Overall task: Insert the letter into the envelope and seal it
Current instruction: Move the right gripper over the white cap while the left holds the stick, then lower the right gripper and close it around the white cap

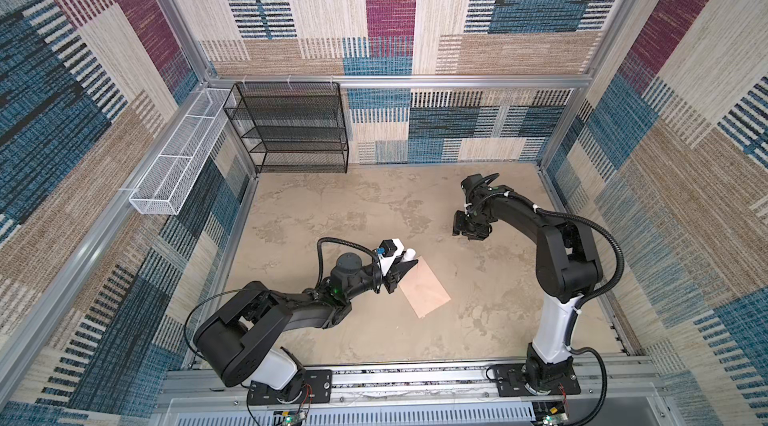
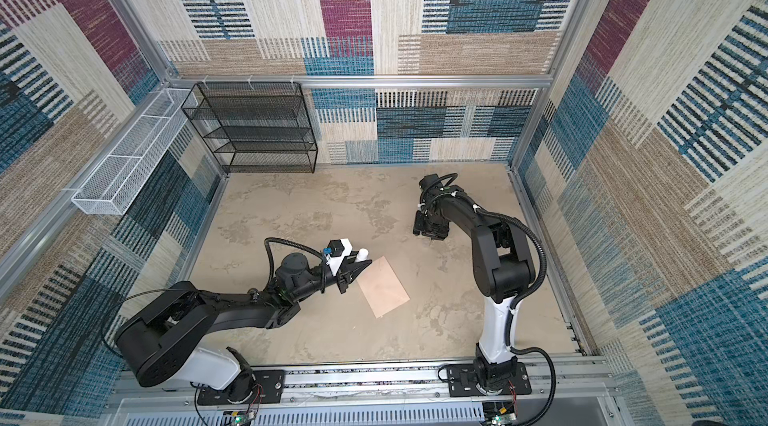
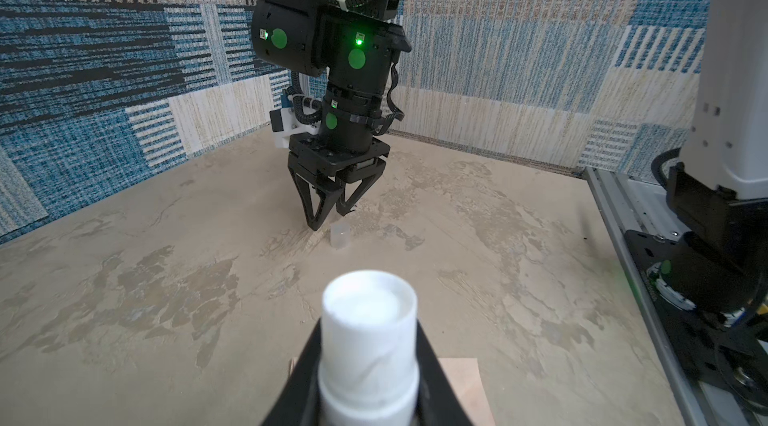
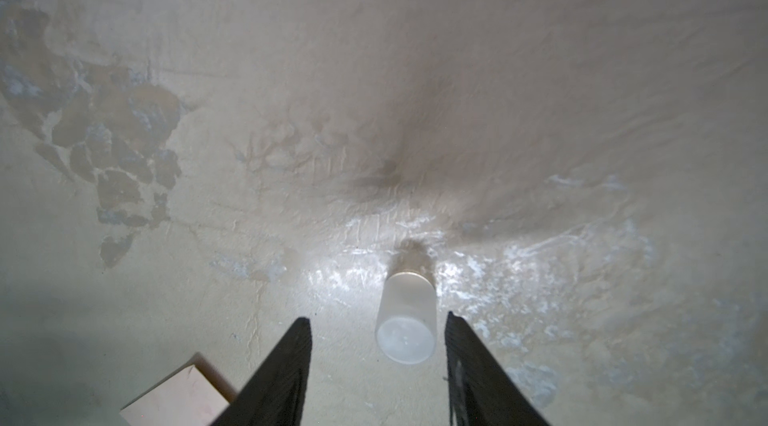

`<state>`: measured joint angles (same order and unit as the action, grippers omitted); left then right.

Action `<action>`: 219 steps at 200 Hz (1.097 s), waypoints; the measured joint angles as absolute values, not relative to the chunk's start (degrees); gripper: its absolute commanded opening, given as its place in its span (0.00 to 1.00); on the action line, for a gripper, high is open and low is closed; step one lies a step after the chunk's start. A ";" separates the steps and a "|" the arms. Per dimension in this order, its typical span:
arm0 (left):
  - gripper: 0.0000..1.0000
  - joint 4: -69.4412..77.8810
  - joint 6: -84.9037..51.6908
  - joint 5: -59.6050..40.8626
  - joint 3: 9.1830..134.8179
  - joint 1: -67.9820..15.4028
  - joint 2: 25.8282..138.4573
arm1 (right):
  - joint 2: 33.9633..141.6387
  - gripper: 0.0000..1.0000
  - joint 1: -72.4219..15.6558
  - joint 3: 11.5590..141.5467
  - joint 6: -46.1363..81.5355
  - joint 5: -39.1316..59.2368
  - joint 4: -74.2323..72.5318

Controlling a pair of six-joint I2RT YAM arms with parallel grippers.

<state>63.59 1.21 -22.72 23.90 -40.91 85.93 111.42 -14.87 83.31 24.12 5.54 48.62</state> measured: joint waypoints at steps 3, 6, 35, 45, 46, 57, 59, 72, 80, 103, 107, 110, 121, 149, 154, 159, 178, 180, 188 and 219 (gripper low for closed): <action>0.00 63.61 1.21 -22.70 23.92 -40.91 86.04 | 111.44 0.55 -14.87 83.31 24.12 5.56 48.69; 0.00 63.61 1.21 -22.79 23.94 -40.91 86.13 | 111.48 0.54 -14.87 83.31 24.12 5.56 48.73; 0.00 63.66 1.21 -22.87 24.27 -40.91 86.67 | 111.94 0.54 -14.87 83.31 24.12 5.61 49.01; 0.00 63.66 1.21 -22.87 24.38 -40.91 86.87 | 111.96 0.53 -14.87 83.31 24.10 5.61 49.08; 0.00 63.66 1.21 -22.87 24.38 -40.91 86.87 | 111.96 0.53 -14.87 83.31 24.10 5.61 49.08; 0.00 63.64 1.21 -22.87 24.53 -40.91 87.00 | 112.05 0.52 -14.87 83.31 24.10 5.61 49.12; 0.00 63.66 1.21 -22.87 24.53 -40.91 87.02 | 112.07 0.52 -14.87 83.31 24.10 5.61 49.12; 0.00 63.75 1.21 -22.90 24.56 -40.91 87.09 | 112.27 0.51 -14.87 83.31 24.10 5.63 49.17; 0.00 63.75 1.21 -22.90 24.56 -40.91 87.13 | 112.44 0.50 -14.87 83.31 24.10 5.63 49.19; 0.00 63.77 1.21 -22.87 24.58 -40.88 87.22 | 112.90 0.48 -14.87 83.31 24.10 5.58 49.36; 0.00 63.79 1.21 -22.87 24.58 -40.88 87.22 | 112.97 0.48 -14.87 83.31 24.10 5.58 49.41; 0.00 63.79 1.21 -22.87 24.58 -40.88 87.24 | 113.01 0.47 -14.87 83.31 24.10 5.58 49.43; 0.00 63.79 1.21 -22.87 24.58 -40.88 87.29 | 113.12 0.46 -14.87 83.31 24.10 5.48 49.56; 0.00 63.81 1.21 -22.87 24.60 -40.88 87.42 | 113.23 0.44 -14.87 83.42 24.12 4.82 49.87; 0.00 63.81 1.21 -22.87 24.60 -40.88 87.44 | 113.25 0.43 -14.87 83.46 24.12 4.73 49.98; 0.00 63.81 1.21 -22.87 24.60 -40.88 87.44 | 113.27 0.43 -14.87 83.50 24.12 4.67 50.09; 0.00 63.88 1.21 -22.87 24.60 -40.88 87.57 | 113.30 0.42 -14.87 83.55 24.12 3.97 50.41; 0.00 63.88 1.21 -22.87 24.60 -40.88 87.59 | 113.32 0.42 -14.87 83.55 24.12 3.90 50.43; 0.00 63.88 1.21 -22.87 24.60 -40.88 87.68 | 113.40 0.41 -14.87 83.61 24.12 3.88 50.52; 0.00 64.03 1.21 -22.87 24.60 -40.73 87.79 | 113.71 0.38 -14.87 83.64 24.12 3.49 50.68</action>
